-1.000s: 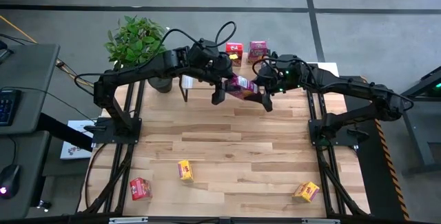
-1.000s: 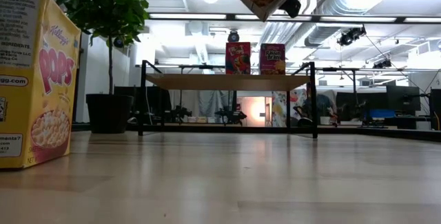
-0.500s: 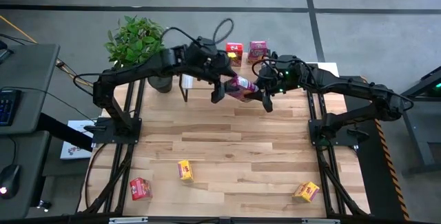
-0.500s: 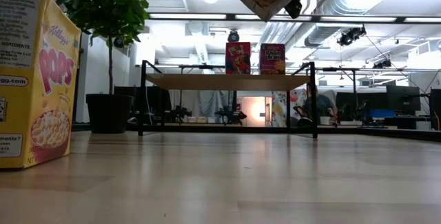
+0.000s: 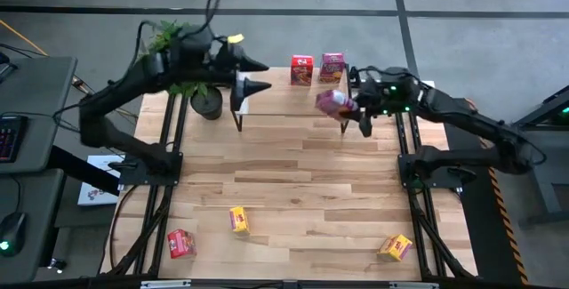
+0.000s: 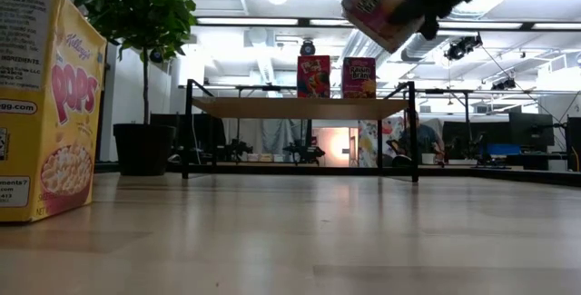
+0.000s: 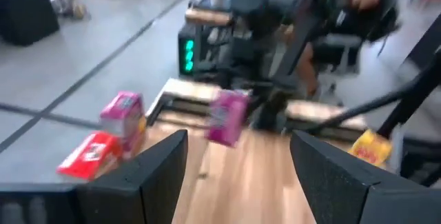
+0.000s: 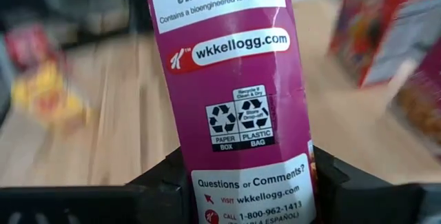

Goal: Stack cereal on shelf
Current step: Put the purple cereal box on the shelf

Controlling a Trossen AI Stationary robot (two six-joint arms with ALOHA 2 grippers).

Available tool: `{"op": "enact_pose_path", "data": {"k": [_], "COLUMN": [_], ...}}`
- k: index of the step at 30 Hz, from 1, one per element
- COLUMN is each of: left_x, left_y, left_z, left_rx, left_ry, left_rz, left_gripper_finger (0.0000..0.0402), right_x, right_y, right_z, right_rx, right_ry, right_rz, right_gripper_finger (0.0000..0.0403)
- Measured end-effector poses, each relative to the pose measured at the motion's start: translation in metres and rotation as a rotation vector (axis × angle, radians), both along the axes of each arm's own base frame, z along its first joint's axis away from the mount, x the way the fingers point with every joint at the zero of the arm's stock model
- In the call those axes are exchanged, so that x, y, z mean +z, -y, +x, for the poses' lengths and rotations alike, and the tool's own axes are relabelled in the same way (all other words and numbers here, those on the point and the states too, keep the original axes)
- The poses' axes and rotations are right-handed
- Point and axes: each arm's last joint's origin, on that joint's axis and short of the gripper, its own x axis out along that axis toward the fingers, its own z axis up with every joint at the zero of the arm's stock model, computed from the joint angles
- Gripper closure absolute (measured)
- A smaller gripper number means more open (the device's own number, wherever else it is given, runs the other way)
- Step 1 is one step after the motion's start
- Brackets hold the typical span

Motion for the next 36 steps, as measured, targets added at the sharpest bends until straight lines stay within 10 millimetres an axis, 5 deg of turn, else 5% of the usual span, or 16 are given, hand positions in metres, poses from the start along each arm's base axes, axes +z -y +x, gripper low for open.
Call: {"op": "enact_pose_path", "data": {"k": [6, 12, 29, 36], "left_x": [-0.037, -0.062, -0.066, -0.068], "left_y": [0.015, 0.017, 0.016, 0.016], "left_z": [-0.009, -0.013, -0.013, -0.012], "left_rx": [-0.021, -0.005, 0.027, 0.03], "left_ry": [0.37, 0.556, 0.546, 0.528], "left_rz": [-0.076, -0.18, -0.196, -0.201], "left_gripper_finger": [0.0157, 0.0157, 0.0157, 0.0157], "right_x": [-0.044, -0.083, -0.102, -0.105], "right_y": [0.015, 0.022, 0.029, 0.029], "right_z": [-0.003, 0.005, 0.021, 0.021], "right_rx": [-0.189, -0.397, -0.499, -0.519], "right_ry": [0.408, 0.454, 0.378, 0.356], "right_rz": [0.053, 0.035, -0.039, 0.0], "right_gripper_finger": [0.0249, 0.0249, 0.0246, 0.0195]}}
